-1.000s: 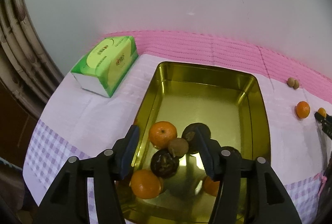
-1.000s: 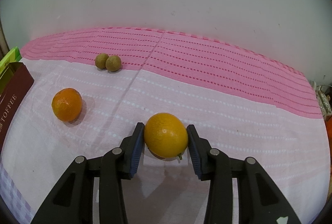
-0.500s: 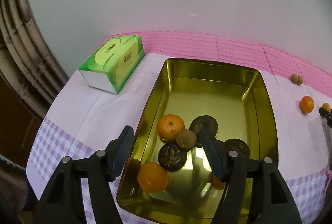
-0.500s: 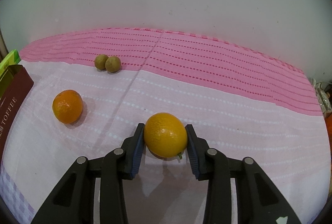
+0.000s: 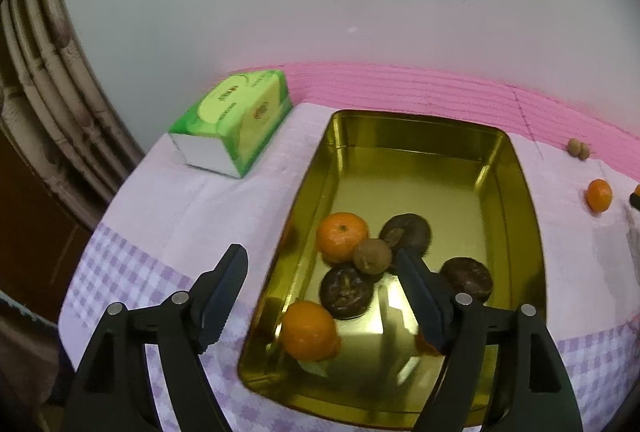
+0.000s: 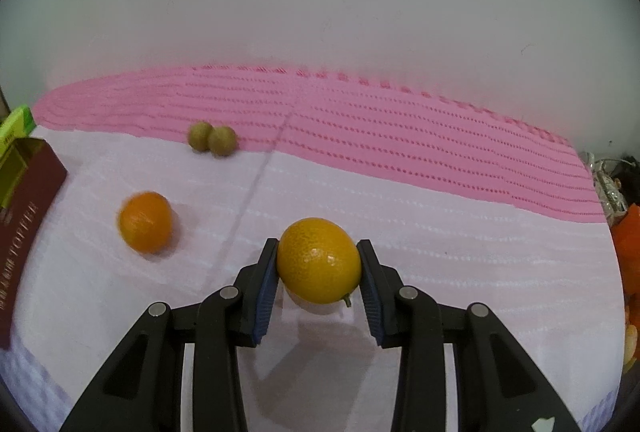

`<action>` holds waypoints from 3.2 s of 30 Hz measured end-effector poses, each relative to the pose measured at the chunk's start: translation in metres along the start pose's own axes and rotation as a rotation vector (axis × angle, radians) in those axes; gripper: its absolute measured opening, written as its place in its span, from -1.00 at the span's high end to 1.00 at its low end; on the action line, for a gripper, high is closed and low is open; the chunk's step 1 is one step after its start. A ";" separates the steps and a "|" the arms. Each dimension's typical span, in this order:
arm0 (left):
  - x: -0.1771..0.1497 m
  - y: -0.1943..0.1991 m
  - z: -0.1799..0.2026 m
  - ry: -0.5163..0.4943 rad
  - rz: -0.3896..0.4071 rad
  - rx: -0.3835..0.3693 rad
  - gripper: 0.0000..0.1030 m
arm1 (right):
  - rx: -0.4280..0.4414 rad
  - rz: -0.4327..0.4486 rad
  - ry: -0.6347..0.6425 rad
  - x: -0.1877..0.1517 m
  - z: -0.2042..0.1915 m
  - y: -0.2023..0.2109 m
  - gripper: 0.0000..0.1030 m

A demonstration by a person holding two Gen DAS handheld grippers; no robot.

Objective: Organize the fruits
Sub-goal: 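Lift the open left gripper up out of the tin, then lower the held yellow orange into the gold tin and open the right gripper, then close the right gripper on the mandarin lying on the cloth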

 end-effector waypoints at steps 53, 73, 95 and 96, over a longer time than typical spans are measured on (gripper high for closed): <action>-0.008 -0.007 -0.064 0.216 -0.048 -0.006 -0.59 | 0.429 -0.078 0.426 0.014 -0.334 0.058 0.28; -0.002 0.003 -0.050 0.181 0.036 -0.017 -0.59 | 0.242 -0.039 0.149 0.020 -0.146 0.059 0.14; -0.012 -0.006 -0.044 0.158 -0.041 0.027 -0.59 | 0.183 -0.054 0.080 0.003 -0.104 0.003 0.03; -0.011 -0.006 -0.044 0.157 -0.039 0.029 -0.59 | 0.189 -0.056 0.081 0.002 -0.105 0.001 0.09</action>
Point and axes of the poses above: each gripper's, at about its wrist camera, not at the fingertips, and y roughly against the way its jaws point, z to its right, x to its top, the point moved 9 cm from there along -y, roughly the way its jaws point, and after that the axes turned 5 degrees about -x, right-handed, at the moved point
